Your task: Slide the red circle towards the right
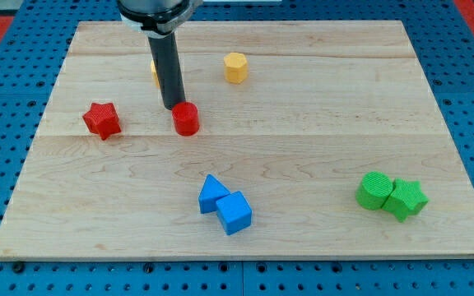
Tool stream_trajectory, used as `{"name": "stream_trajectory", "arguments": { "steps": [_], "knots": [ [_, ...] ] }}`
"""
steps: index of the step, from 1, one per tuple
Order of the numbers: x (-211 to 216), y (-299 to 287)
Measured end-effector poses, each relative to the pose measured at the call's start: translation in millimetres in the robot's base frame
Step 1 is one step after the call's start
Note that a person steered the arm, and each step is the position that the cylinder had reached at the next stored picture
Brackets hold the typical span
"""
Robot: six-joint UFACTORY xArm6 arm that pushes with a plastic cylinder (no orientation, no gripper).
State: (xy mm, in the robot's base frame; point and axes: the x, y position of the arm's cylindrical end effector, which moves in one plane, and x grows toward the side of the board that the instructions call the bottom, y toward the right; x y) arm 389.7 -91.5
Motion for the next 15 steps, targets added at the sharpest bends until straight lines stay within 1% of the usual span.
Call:
{"name": "stream_trajectory", "arguments": {
  "steps": [3,4,5,7,8,9,10,11,15],
  "knots": [
    [7.1,0.0],
    [7.5,-11.7],
    [15.6,-24.4],
    [29.4,-22.8],
    [40.6,-4.4],
    [41.3,11.5],
    [41.3,12.6],
    [42.9,25.5],
    [46.4,112.0]
  ]
}}
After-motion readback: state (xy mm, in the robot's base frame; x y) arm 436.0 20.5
